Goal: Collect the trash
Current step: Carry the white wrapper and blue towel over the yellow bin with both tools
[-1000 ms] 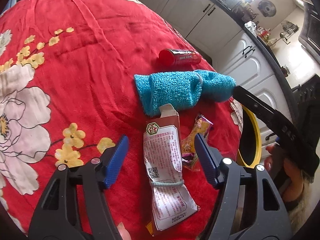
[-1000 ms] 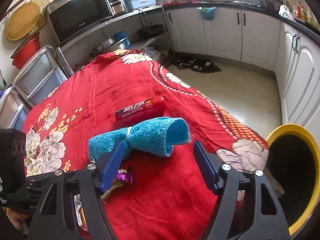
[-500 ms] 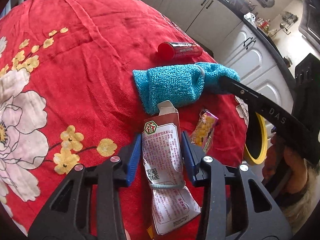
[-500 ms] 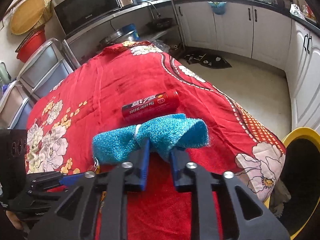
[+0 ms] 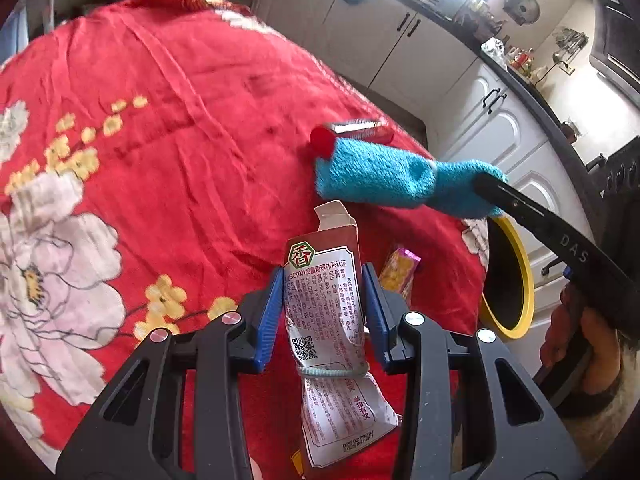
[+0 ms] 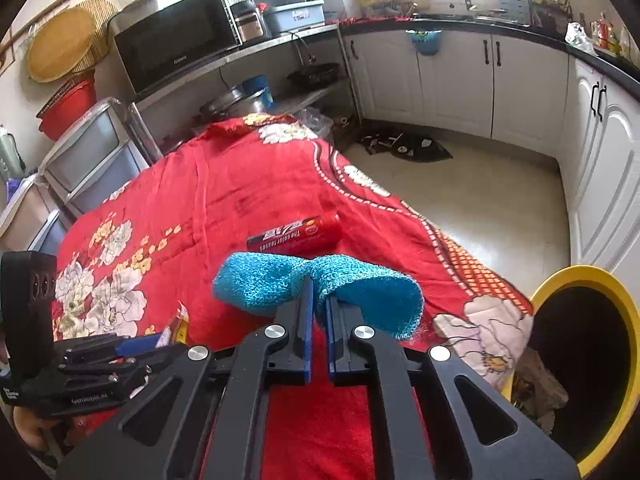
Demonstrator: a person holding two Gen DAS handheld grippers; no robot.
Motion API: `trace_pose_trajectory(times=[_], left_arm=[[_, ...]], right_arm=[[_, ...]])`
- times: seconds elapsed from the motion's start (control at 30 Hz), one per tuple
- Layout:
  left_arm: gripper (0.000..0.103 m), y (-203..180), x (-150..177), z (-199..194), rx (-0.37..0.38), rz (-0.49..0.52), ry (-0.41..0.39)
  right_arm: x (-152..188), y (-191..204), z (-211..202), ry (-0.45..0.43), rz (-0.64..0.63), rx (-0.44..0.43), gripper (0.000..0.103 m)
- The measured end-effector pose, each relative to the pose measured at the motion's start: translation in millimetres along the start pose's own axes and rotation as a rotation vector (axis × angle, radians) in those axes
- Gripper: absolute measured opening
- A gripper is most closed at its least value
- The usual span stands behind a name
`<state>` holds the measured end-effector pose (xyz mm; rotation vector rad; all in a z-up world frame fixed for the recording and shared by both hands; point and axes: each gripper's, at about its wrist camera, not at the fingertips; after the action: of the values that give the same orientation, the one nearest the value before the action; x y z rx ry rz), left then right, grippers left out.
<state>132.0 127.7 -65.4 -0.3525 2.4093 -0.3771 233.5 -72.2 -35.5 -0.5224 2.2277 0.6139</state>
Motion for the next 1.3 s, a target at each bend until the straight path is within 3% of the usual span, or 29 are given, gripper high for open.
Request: trace_pose_trajectory(times=[0.57,1.3], left_arm=[[0.031,-50.6,-27.5,-25.1,0.041,0.097,-0.113],[0.031,-140.5,-48.2,-20.5,0.145,0.225,-0.170]], right_arm=[[-2.0,-28.7,-70.9,-0.125,0.054,0.058,0.004],[5.9,-92.6,-158.5,-0.263,0.141,0.195,0.004]])
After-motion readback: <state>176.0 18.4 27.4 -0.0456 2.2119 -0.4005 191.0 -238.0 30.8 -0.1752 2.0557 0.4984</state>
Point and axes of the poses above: each gripper's, at about its wrist camera, not at the fingertips, and z roughly the way its jaws point, y to its left, x to its underside, and after that the axes turned 6 degrees about -y, right-handed
